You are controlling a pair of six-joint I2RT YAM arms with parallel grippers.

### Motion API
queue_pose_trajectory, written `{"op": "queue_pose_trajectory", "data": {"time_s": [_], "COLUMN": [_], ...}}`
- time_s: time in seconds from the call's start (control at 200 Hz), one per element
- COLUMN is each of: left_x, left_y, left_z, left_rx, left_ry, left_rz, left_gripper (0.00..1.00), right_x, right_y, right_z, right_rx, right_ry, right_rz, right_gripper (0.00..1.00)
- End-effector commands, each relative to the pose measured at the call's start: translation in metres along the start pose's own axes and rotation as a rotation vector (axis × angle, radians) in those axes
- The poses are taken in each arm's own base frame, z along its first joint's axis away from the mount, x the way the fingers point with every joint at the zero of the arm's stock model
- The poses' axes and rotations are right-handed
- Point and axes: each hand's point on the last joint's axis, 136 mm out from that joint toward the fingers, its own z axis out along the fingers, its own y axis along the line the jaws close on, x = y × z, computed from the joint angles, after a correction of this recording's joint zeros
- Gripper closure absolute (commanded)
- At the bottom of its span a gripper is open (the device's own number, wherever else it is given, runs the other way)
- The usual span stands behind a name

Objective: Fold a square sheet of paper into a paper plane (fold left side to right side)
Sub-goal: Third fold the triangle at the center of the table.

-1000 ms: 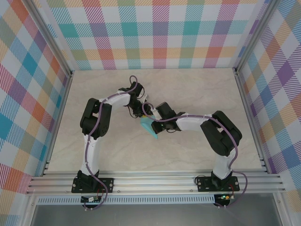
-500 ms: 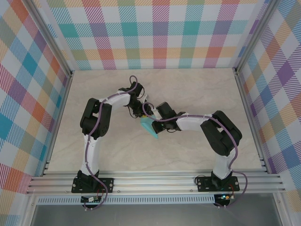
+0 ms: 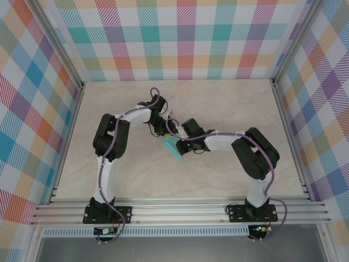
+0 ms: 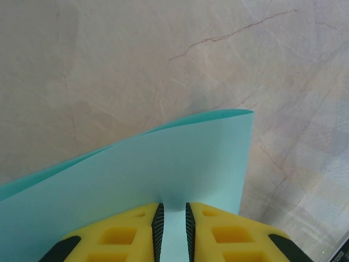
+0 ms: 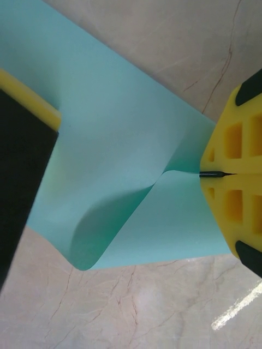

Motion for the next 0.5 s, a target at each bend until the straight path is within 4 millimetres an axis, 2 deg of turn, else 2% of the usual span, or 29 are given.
{"op": "queue_pose_trajectory", "data": {"time_s": [0.0,0.495], "left_x": [0.0257,0.0253], "left_y": [0.0145,0.0153], "left_z": [0.0237,0.0236], "left_rx": [-0.056,-0.06], "left_ry": [0.09,0.087], "left_rz": [-0.019,-0.018], "left_gripper": [0.79,0.79], "right_x": [-0.0008,0.0077], "right_y": [0.0066,-0.0017], "right_z": [-0.0038,-0.0028], "right_rx": [-0.041,-0.001], "right_ry": [-0.009,0.005], "right_rz": [0.011,0.026], "right_gripper": [1.0,1.0]}}
